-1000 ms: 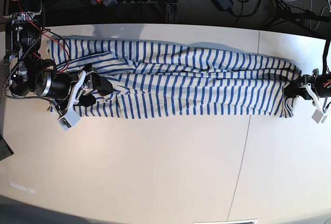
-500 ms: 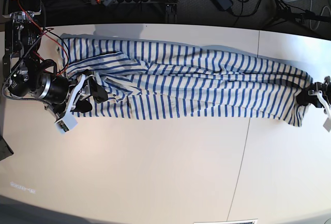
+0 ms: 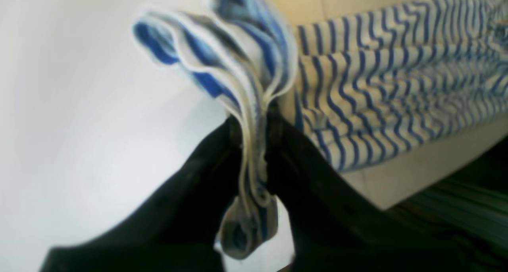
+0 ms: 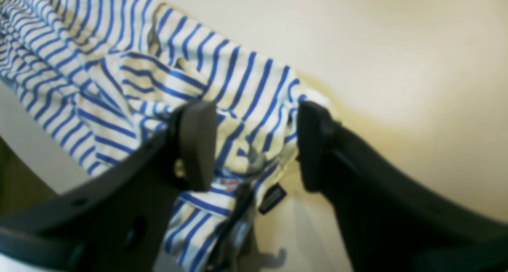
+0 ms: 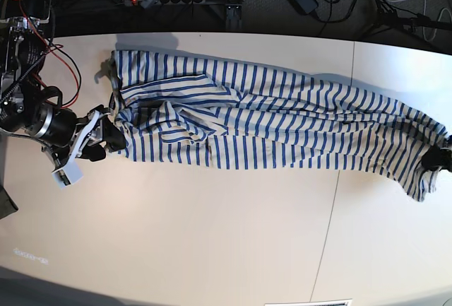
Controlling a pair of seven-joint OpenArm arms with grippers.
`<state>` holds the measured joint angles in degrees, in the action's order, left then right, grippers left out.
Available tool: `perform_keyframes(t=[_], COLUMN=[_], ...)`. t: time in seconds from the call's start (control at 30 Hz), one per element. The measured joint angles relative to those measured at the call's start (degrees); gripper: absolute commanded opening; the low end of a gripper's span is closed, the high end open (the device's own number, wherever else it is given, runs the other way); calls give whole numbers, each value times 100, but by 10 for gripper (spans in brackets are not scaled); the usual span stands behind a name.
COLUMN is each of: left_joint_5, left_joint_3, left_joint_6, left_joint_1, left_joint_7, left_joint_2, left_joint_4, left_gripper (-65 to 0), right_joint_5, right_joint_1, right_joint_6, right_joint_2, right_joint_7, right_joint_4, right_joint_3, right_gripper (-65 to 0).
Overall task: Fold the T-shirt properly
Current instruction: 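Drag the left gripper's end toward the right gripper, folding the shirt, then lay the left gripper's end over the shirt toward the right gripper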
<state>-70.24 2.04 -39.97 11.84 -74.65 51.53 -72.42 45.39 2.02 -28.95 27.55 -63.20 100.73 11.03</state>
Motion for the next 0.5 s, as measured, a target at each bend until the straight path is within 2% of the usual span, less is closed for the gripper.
perform_keyframes(t=[0.1,0.27,0.37,0.5], left_joint_5=[-15,520,979,1298], left_joint_3=[-13,-11,-11,-15], left_joint_6=[33,28,35,35], left_joint_1=[-382,-1152,-1445,-1478], left_joint_7=[2,341,686,879], left_joint_2=[13,-96,-511,-1137], left_joint_4=[-1217,-2970,-3567,-3707], left_gripper=[-650,-650,-650,-650], right_joint_5=[-26,-20,-2,0], right_joint_1=[2,4,4,4], right_joint_6=[0,2,2,2], right_joint_2=[-9,-9,-11,-9], right_joint_7=[2,37,66,90], right_joint_4=[-11,-68,-188,-365], right_joint_3=[2,11,9,9], right_gripper=[-340,-340,-340,-340])
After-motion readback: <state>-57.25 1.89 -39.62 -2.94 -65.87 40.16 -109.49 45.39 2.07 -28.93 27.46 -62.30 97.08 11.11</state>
